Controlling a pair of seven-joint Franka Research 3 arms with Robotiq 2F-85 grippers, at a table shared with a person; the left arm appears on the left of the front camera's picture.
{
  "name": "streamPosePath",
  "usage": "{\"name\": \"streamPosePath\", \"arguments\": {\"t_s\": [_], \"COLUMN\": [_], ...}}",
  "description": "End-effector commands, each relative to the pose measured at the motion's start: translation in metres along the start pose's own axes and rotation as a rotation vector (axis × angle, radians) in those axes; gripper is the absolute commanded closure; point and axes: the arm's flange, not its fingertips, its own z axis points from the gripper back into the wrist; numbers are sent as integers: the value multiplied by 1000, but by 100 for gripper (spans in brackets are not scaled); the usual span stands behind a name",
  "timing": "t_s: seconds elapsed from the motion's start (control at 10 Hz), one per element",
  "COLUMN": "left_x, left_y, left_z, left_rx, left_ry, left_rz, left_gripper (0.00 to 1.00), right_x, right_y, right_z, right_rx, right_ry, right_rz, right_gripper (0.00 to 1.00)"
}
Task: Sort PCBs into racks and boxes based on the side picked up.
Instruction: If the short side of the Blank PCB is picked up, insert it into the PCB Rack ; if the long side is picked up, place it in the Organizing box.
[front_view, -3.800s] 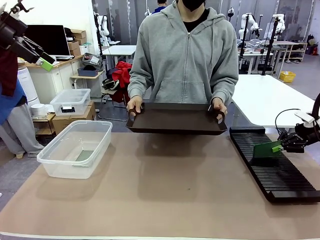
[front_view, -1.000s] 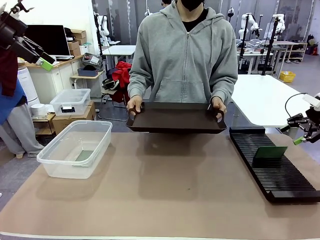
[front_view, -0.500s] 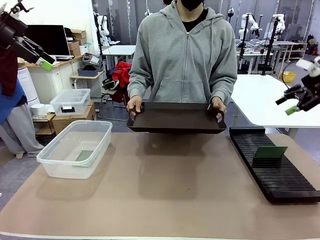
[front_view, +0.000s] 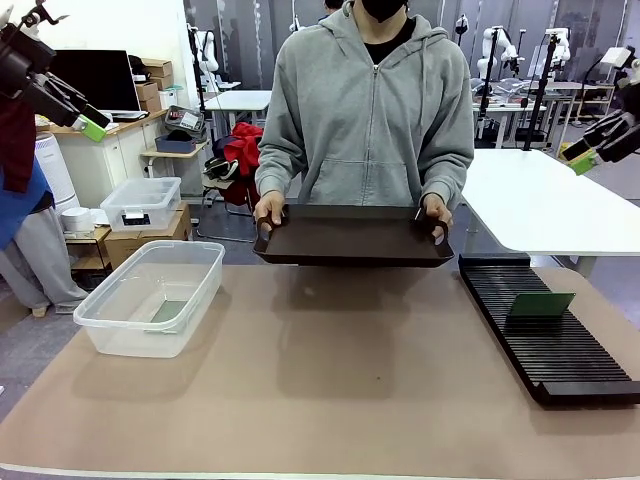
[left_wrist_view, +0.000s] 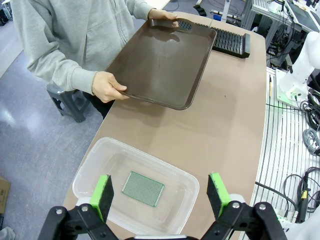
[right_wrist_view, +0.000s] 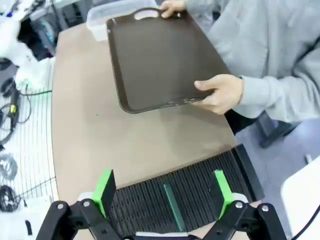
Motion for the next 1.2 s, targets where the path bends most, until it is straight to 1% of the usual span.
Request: {"name": "streamPosePath", "arguments": {"t_s": [0.0,0.2,0.3,0.5,0.6,0.7,1.1], "left_x": [0,0,0,0,0,0,0], "left_y": [0,0,0,0,0,0,0], "left_z": [0,0,0,0,0,0,0], "left_rx": [1,1,1,1,1,1,1], "left_ry": [4,4,4,4,4,4,4], "left_rz": [1,1,1,1,1,1,1], "left_gripper": [0,0,0,0,0,0,0], "right_x": [2,-4,-7,-11,-14,-9,-9], "right_y": [22,38,46,54,51,47,47], "right_z": [0,16,31,46,52,55,55], "right_rx": [-50,-96,-114,-137,-167,-114,-114], "right_ry": [46,23,7,-7,8,-14,-14], "right_rz": [-72,-85,-84,-99,-88,-74,-74], "right_gripper": [0,0,0,0,0,0,0]}}
